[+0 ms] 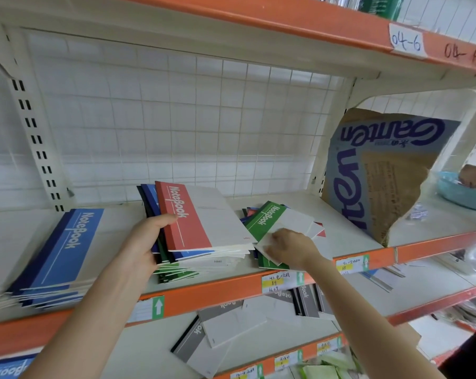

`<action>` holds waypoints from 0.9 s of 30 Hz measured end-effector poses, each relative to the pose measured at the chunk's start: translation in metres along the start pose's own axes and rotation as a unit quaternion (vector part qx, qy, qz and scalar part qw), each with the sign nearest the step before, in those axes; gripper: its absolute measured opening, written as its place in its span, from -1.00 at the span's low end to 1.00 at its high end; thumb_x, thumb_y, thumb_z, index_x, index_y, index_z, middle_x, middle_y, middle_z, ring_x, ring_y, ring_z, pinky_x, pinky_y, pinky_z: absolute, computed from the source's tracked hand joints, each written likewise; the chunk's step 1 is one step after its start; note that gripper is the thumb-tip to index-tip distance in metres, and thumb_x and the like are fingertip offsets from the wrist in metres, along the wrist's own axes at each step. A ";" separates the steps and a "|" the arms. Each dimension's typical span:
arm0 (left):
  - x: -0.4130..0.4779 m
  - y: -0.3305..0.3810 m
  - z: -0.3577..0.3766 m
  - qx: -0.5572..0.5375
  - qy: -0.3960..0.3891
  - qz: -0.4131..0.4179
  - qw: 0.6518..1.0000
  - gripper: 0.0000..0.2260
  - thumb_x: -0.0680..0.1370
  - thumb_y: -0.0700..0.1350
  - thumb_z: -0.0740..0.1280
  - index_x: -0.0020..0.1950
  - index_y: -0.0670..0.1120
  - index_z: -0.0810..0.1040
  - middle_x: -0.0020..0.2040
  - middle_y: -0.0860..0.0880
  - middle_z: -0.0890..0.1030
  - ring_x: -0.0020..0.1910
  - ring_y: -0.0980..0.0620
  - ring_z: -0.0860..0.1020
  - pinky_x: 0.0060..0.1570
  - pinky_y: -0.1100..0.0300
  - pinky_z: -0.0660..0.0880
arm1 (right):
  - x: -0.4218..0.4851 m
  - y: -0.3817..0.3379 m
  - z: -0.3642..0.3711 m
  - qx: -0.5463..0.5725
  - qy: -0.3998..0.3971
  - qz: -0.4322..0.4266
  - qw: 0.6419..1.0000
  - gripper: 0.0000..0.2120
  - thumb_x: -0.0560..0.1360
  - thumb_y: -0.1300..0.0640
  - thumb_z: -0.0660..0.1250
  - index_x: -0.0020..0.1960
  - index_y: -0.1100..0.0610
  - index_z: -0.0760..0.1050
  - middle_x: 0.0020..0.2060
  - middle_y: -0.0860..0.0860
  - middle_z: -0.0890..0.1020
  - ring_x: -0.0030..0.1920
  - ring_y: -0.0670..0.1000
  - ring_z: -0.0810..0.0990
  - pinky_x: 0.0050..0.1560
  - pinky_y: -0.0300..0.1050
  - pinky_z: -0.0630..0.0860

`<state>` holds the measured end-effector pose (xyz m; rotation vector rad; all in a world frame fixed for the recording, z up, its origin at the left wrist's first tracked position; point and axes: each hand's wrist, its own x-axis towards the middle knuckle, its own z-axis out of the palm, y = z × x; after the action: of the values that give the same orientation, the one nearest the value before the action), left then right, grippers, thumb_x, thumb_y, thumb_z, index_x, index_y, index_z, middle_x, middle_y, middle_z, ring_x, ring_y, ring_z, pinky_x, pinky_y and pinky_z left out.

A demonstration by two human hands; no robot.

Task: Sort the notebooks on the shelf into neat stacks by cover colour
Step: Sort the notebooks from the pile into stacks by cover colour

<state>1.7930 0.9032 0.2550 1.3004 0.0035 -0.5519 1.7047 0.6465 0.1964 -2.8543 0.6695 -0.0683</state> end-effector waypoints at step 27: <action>-0.001 -0.011 0.018 -0.027 -0.036 -0.027 0.999 -0.91 0.54 -0.08 0.33 -0.05 -0.09 0.53 -0.13 -0.13 0.63 -0.21 -0.07 0.60 -0.34 0.08 0.56 | -0.026 -0.051 -0.008 0.124 0.224 -0.463 0.849 -0.77 0.50 0.27 0.19 -0.02 0.37 0.58 0.03 0.21 0.65 -0.02 0.11 0.62 0.03 -0.14 0.52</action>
<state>1.7820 0.8856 0.2506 1.2308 -0.0057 -0.6403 1.7027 0.7009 0.2151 -2.6137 -0.6758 -0.9017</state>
